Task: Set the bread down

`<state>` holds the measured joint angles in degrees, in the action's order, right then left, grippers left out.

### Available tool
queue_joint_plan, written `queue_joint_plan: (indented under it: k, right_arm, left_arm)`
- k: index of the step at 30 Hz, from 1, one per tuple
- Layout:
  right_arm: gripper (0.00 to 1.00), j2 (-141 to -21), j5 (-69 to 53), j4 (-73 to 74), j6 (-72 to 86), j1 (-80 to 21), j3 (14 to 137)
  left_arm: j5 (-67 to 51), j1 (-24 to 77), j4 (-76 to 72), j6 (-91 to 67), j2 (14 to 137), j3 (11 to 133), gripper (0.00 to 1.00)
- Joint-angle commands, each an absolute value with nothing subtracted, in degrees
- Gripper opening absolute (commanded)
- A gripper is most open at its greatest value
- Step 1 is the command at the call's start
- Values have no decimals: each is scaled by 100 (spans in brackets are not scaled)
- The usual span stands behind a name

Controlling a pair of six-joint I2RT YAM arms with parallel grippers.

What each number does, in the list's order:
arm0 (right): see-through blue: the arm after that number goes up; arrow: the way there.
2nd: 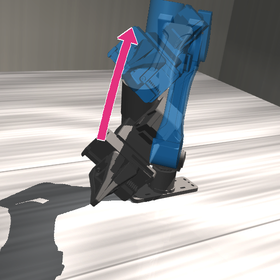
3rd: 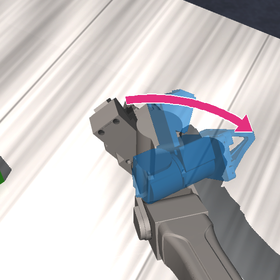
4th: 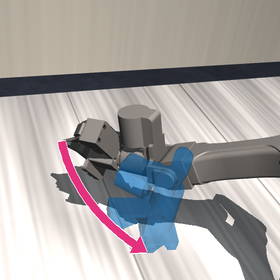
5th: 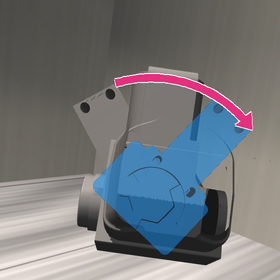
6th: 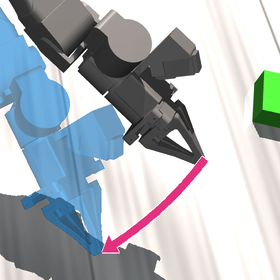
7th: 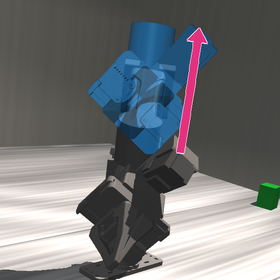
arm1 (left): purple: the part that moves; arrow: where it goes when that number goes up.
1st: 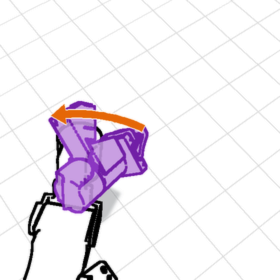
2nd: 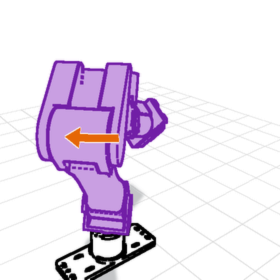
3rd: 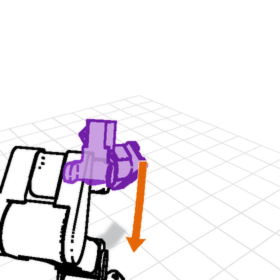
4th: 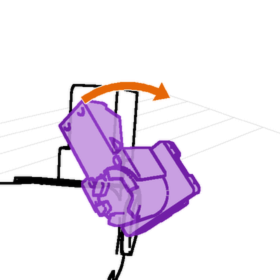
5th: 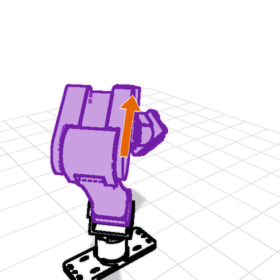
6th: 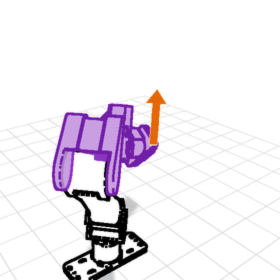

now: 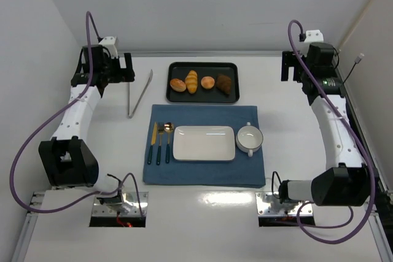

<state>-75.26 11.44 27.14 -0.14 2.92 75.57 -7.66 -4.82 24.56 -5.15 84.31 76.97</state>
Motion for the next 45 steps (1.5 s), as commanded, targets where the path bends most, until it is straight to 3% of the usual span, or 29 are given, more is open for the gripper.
queue_joint_plan:
  k: [1,20,45]
  right_arm:
    - [100,-7611,1072,2575,123,325,7795]
    - [100,-7611,1107,2575,-53,325,7576]
    - [100,-7673,1494,2171,-510,325,7313]
  left_arm:
    - [-738,-466,2224,-413,8235,7603,100]
    - [-667,-466,2575,237,9570,7603,100]
    - [-255,-246,2549,237,11926,8832,100]
